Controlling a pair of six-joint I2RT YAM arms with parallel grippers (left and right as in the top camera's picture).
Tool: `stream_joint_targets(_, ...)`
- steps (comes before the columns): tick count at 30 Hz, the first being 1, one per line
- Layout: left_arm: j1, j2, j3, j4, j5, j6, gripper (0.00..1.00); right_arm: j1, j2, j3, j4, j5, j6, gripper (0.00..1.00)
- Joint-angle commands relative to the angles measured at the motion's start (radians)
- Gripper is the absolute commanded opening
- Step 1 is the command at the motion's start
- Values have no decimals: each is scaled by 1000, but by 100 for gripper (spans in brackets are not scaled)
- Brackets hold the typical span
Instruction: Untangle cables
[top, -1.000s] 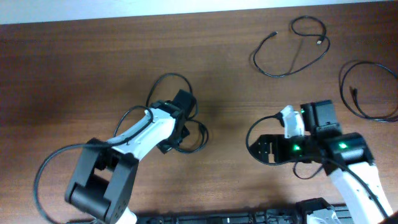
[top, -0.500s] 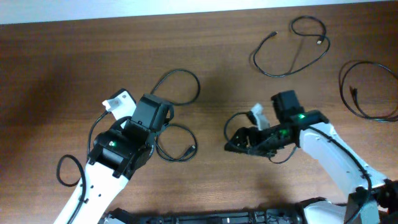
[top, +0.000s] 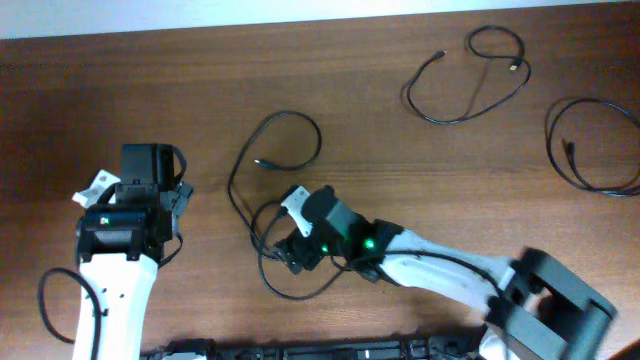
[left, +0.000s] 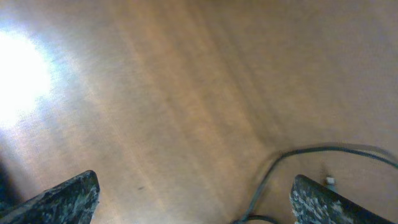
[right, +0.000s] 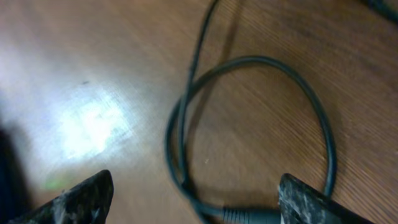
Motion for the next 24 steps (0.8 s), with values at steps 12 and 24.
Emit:
stream_joint_targets(12,13,-5,11,-39,16,-9,99,81,485,436,-180,210,49,72)
stream_joint_targets(24,13,-4,11,-39,16,-9,99,-193,231,438,-737,391,-221,4)
